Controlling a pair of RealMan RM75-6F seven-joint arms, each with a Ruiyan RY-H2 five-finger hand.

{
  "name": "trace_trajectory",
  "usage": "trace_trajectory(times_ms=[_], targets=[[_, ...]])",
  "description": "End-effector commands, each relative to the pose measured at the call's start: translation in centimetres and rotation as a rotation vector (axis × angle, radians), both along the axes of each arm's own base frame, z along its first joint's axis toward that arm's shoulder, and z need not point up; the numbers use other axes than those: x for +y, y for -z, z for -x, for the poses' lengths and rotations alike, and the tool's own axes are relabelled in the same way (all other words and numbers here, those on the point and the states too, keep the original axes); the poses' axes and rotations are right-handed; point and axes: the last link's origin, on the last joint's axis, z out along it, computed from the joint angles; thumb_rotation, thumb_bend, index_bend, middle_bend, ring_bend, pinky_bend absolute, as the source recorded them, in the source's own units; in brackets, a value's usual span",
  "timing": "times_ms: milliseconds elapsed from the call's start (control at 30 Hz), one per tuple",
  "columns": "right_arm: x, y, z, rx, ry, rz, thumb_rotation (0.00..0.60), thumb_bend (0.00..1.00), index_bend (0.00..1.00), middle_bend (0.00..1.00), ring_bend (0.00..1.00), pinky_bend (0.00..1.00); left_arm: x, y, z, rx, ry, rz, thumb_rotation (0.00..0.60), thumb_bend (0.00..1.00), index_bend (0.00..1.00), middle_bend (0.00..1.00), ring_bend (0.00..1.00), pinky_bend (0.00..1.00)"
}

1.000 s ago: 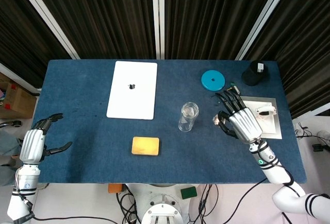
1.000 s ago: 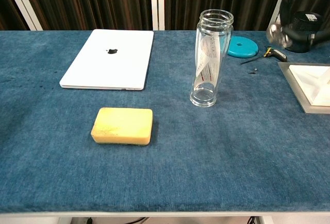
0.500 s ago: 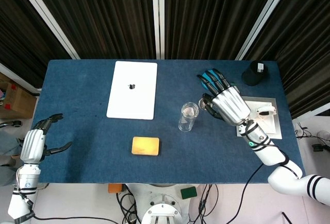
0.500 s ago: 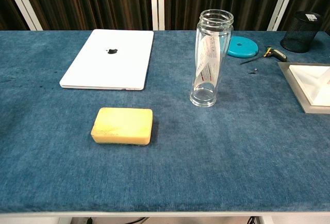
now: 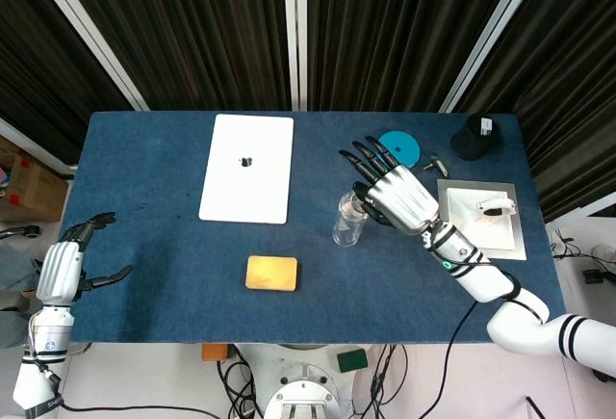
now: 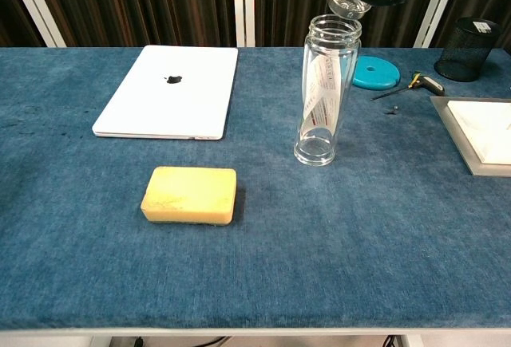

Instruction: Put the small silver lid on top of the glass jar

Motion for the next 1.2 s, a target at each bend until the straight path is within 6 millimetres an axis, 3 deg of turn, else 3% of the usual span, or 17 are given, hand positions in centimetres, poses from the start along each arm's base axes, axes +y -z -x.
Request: trace_trajectory(times_ms=[33,300,600,1200], targets=[[-0.2,0.3,-0.1,0.01,0.001,-0.005,0.6,0.44,0.67,0.06,0.0,0.0,0.0,0.1,0.1,-0.002,-0.003,0.003,0.6,0.03,0.22,0.27,0.27,0.26],[-0.6,1.1,-0.3,0.024,0.032,-0.056,0.6,0.44,0.68,0.06,0.0,0.0,0.0,0.1,0.4,-0.003,-0.012,0.007,0.6,0.03,0.22,0.27,0.27,0.26],[-1.1,0.3,-1.2,0.043,0.037,-0.073,0.6,0.44,0.68,0.06,0.0,0.0,0.0,0.0,0.7,-0.002,-0.021,0.008,0.6,0.03,0.22,0.27,0.27,0.26],[-1.5,0.7,-2.0,0.124,0.073,-0.114,0.6,0.44,0.68,0.07,0.0,0.0,0.1,0.3,0.7,-0.002,-0.021,0.017,0.6,0.03,0.22,0.27,0.27,0.26]])
